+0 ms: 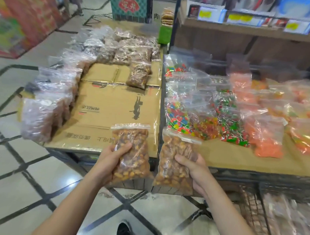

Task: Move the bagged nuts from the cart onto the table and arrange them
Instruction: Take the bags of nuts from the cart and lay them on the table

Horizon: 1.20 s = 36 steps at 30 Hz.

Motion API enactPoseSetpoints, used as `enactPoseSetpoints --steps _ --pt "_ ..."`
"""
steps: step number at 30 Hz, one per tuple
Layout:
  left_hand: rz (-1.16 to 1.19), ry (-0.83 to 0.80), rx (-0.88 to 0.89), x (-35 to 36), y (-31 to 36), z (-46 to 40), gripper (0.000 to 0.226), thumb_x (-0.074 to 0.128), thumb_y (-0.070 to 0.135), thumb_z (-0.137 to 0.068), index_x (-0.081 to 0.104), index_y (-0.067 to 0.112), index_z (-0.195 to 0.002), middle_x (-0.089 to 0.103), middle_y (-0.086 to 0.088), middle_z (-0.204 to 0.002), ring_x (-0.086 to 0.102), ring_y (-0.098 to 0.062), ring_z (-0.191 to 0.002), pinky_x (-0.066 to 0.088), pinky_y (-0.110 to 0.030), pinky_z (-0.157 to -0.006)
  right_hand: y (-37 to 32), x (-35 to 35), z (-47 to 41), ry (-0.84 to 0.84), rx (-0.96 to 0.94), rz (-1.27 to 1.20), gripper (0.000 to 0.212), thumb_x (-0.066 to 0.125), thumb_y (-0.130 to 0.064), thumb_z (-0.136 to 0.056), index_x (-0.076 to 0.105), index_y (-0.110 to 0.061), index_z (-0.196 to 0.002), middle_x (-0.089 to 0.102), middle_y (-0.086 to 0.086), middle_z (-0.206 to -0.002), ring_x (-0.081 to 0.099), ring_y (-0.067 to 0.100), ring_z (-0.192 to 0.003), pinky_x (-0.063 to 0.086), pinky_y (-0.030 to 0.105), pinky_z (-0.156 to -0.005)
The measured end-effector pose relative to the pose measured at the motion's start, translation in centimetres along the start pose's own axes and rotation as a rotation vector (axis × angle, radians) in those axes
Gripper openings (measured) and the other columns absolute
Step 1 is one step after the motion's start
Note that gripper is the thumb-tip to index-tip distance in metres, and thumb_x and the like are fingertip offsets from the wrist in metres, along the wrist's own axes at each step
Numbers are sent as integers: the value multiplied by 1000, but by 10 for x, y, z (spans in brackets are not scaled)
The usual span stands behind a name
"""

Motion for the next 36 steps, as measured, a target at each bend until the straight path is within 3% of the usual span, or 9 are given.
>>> enactPoseSetpoints --steps 4,8,11,17,21,25,29,34,36 --pt "0 68 18 -49 28 -21 41 81 23 -79 67 6 -114 77 -20 -100 76 -37 -84 60 -54 -81 -2 48 -15 -10 -18 56 48 86 -6 -76 62 -18 -116 81 3 -99 79 20 -90 60 39 -80" --pt "-4 93 11 -71 45 -56 38 80 20 -85 65 6 -116 78 -18 -96 77 -34 -79 63 -43 -65 -8 71 -34 -19 -36 61 45 84 -3 -78 63 -20 -114 82 1 -97 79 19 -88 60 41 -81" --pt "14 79 2 -70 56 -88 42 80 22 -85 62 8 -120 78 -18 -99 77 -35 -83 63 -43 -66 -16 77 -55 -4 -55 54 42 82 1 -79 63 -17 -111 82 -1 -91 79 15 -81 60 36 -73" --pt "-49 85 47 -52 103 -180 45 84 27 -81 65 9 -119 78 -15 -101 76 -34 -91 62 -48 -80 -34 89 -131 39 -32 20 52 87 -5 -75 64 -14 -121 80 8 -105 78 27 -96 61 49 -90" --pt "-99 108 104 -27 142 -254 44 85 25 -80 67 11 -117 79 -11 -101 77 -29 -91 61 -50 -87 -48 100 -179 51 -34 3 50 86 -5 -77 63 -12 -121 80 9 -105 78 28 -96 61 50 -90" --pt "-137 89 174 6 181 -319 37 82 19 -85 64 13 -116 78 -10 -102 78 -23 -83 64 -36 -69 -62 110 -219 52 -41 10 48 88 -7 -76 64 -14 -117 81 8 -103 78 28 -93 63 48 -86" --pt "-168 107 188 16 196 -361 42 84 26 -82 62 17 -117 76 -6 -105 77 -17 -82 62 -29 -65 -74 122 -248 51 -36 23 57 91 -10 -73 63 -12 -123 80 9 -106 78 30 -95 62 45 -82" --pt "-437 103 231 5 184 -382 66 86 41 -77 50 20 -128 70 1 -115 68 -22 -104 55 -38 -91 -87 143 -265 66 -40 63 55 93 -16 -73 64 -18 -120 80 2 -106 78 25 -97 61 50 -90" --pt "-500 127 263 0 185 -381 65 85 41 -78 44 20 -125 66 5 -108 65 -20 -101 50 -32 -90 -88 150 -268 91 -39 78 53 92 -16 -74 63 -21 -119 80 0 -107 77 23 -99 61 50 -92"
Point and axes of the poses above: each hand's wrist, its own z-axis away from the middle knuckle, its own x-axis out of the palm, y = z × x, the point moved 7 cm from there along -z, towards the middle knuckle
